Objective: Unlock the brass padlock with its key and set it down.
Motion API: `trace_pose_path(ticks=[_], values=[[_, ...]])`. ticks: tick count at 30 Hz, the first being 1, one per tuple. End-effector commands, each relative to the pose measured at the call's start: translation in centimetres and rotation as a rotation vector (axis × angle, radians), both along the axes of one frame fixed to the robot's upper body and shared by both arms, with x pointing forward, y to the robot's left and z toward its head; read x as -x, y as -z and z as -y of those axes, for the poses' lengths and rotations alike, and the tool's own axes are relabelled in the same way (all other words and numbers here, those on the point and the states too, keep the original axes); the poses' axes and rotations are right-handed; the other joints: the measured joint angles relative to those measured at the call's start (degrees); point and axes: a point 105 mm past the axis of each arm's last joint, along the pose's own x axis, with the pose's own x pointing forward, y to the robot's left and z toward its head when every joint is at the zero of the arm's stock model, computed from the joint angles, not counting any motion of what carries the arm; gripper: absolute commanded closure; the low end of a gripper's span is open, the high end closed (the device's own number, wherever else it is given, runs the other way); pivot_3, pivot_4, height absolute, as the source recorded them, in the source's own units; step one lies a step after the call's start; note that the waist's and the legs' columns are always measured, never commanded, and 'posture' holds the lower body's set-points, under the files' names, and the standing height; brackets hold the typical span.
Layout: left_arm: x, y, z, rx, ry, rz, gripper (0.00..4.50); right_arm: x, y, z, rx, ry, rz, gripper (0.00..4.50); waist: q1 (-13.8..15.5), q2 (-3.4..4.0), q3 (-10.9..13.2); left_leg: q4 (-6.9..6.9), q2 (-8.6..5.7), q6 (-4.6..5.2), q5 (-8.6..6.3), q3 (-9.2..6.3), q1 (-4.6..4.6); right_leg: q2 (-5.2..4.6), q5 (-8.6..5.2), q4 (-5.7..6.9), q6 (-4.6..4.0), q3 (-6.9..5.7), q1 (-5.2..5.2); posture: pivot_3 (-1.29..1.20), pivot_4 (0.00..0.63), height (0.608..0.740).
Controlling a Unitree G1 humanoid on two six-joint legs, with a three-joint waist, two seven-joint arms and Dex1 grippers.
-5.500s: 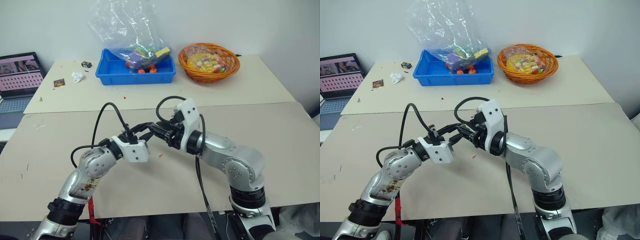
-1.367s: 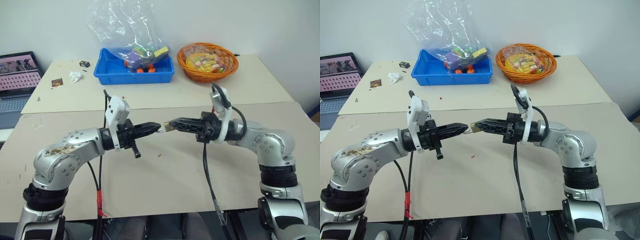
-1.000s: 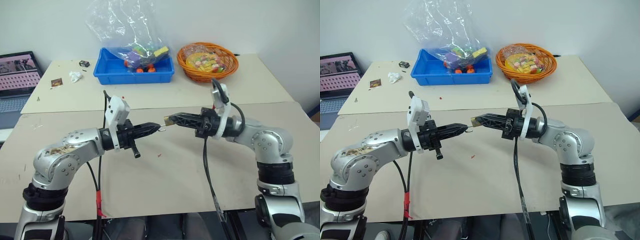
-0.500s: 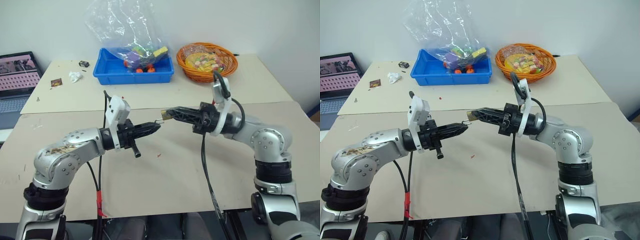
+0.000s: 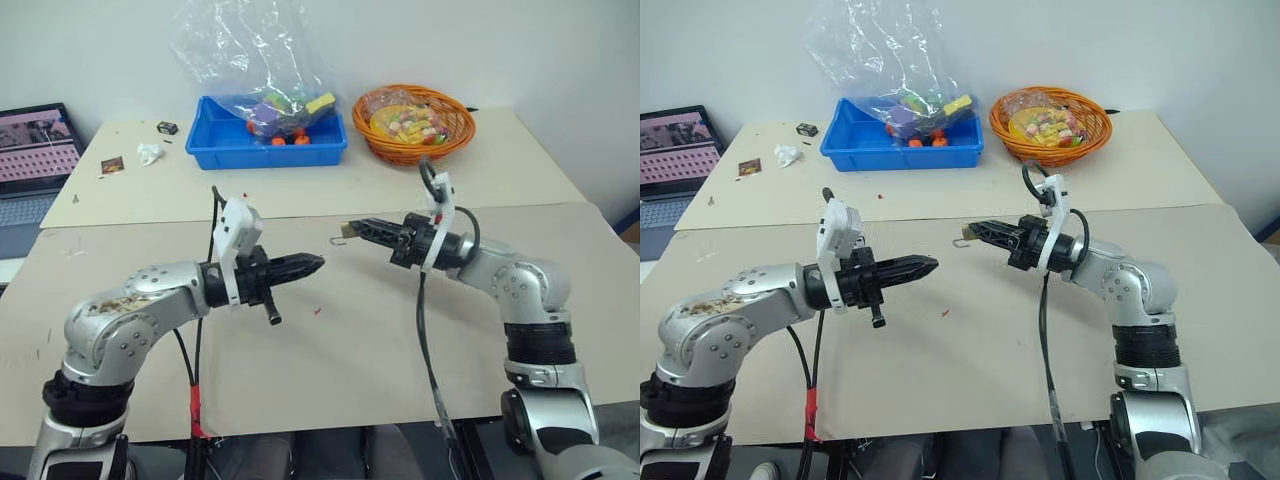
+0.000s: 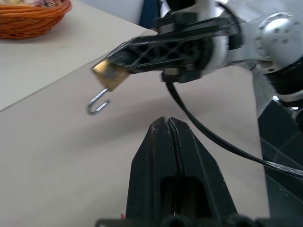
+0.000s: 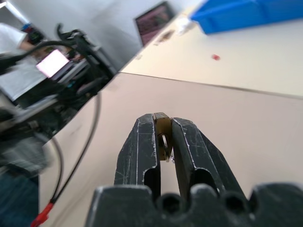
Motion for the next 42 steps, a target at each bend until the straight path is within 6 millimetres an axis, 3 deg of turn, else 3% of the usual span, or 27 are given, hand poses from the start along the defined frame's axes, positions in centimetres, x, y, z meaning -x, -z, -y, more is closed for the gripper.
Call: trace_pose_path(ticks=[1, 8, 13, 19, 26, 31, 36, 42], values=[[1.1, -0.4, -0.7, -0.058, 0.036, 0.098, 4.45, -0.2, -0.1, 0.6, -0.020, -0.012, -0.098, 4.43, -0.15, 0.00, 0.00, -0.01, 0.00, 0.00, 0.00, 0.05, 0.00, 0.01, 0.00, 0.00, -0.01, 0.05, -0.02, 0.00, 0.150, 0.740], [2.4, 0.8, -2.4, -0.232, 0.114, 0.525, 4.45, 3.2, 2.7, -1.3, -0.075, -0.236, -0.463, 4.43, 0.20, 0.01, 0.00, -0.05, 0.17, 0.00, -0.02, 0.27, 0.03, 0.06, 0.08, -0.13, -0.16, 0.15, 0.00, 0.00, 0.150, 0.740], [2.7, 1.0, -2.6, -0.261, 0.129, 0.713, 4.45, 5.3, 3.9, -2.5, -0.086, -0.341, -0.612, 4.43, 0.36, 0.01, 0.00, -0.05, 0.27, 0.00, -0.02, 0.33, 0.02, 0.11, 0.13, -0.18, -0.22, 0.14, 0.00, 0.00, 0.150, 0.740], [3.9, 2.2, -2.6, -0.273, 0.161, 0.690, 4.45, 4.9, 8.2, -2.4, -0.012, -0.231, -0.740, 4.43, 0.21, 0.02, -0.01, -0.05, 0.27, 0.02, -0.04, 0.40, 0.03, 0.13, 0.14, -0.15, -0.19, 0.15, -0.03, 0.00, 0.150, 0.740], [4.2, 1.7, -2.4, -0.269, 0.167, 0.670, 4.45, 3.4, 10.9, -1.3, 0.070, -0.101, -0.754, 4.43, 0.02, -0.25, -0.24, -0.04, 0.42, 0.02, -0.03, 0.54, 0.49, 0.25, 0.15, -0.15, -0.12, 0.15, 0.34, 0.00, 0.150, 0.740], [3.9, 2.0, -2.5, -0.264, 0.143, 0.618, 4.45, 2.9, 11.6, -0.6, 0.078, -0.054, -0.764, 4.43, 0.23, -0.29, -0.26, -0.03, 0.69, -0.01, -0.04, 0.57, 1.28, 0.45, -0.09, -0.36, 0.25, 0.13, 1.32, 0.00, 0.150, 0.740], [3.2, 3.0, -3.3, -0.232, 0.065, 0.411, 4.45, 2.9, 11.4, 0.0, 0.071, -0.047, -0.763, 4.43, 0.25, -0.38, -0.34, -0.03, 0.73, -0.01, -0.04, 0.56, 1.39, 0.46, -0.08, -0.34, 0.27, 0.13, 1.32, 0.00, 0.150, 0.740], [2.9, 3.5, -3.8, -0.216, 0.034, 0.344, 4.45, 3.1, 11.3, 0.1, 0.056, -0.050, -0.766, 4.43, 0.36, -0.38, -0.35, -0.03, 0.73, -0.01, -0.04, 0.56, 1.37, 0.47, -0.07, -0.35, 0.27, 0.13, 1.22, 0.00, 0.150, 0.740]])
